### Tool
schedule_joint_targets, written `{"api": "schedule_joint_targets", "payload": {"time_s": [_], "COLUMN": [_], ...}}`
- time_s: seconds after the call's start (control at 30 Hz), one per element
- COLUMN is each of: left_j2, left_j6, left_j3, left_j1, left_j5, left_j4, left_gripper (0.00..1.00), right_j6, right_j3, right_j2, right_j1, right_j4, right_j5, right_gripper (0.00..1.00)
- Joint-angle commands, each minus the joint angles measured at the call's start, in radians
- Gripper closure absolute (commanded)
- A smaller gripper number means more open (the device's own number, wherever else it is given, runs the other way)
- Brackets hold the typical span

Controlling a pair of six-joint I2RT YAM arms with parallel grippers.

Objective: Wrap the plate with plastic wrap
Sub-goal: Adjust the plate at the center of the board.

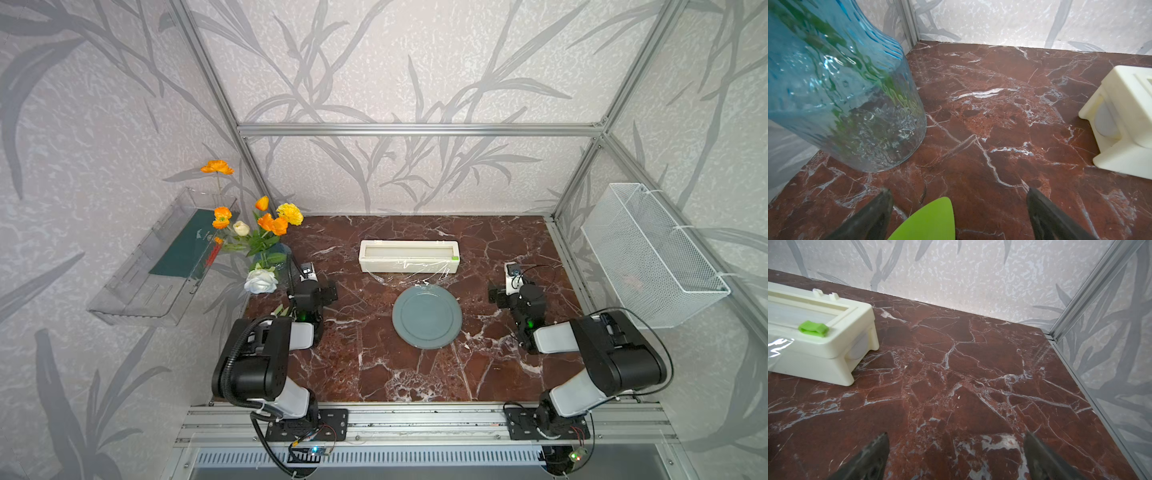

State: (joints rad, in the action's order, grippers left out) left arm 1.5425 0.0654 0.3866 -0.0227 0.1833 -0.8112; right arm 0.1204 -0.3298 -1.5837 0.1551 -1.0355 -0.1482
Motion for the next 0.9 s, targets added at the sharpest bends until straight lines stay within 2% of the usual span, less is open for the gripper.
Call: {"api": "schedule_joint_targets", "payload": {"time_s": [0.0,0.87], "left_j2": [-0.024,-0.026], "left_j6": [0.007,0.003], "left_j3": [0.019,0.018], "left_j1": [-0.004,-0.003], "left_j5": [-0.015,-0.017], "left_j4": [0.007,0.003], "left_gripper": [0.01,0.01], "right_j6": [-0.005,-0.004], "right_j3": [-0.005,0.000], "right_j2": [-0.008,-0.009], "right_j1": [0.003,0.006], "right_j4": [-0.028,-0.038], "right_j5": [-0.008,-0.012], "right_gripper": [0.01,0.01]}}
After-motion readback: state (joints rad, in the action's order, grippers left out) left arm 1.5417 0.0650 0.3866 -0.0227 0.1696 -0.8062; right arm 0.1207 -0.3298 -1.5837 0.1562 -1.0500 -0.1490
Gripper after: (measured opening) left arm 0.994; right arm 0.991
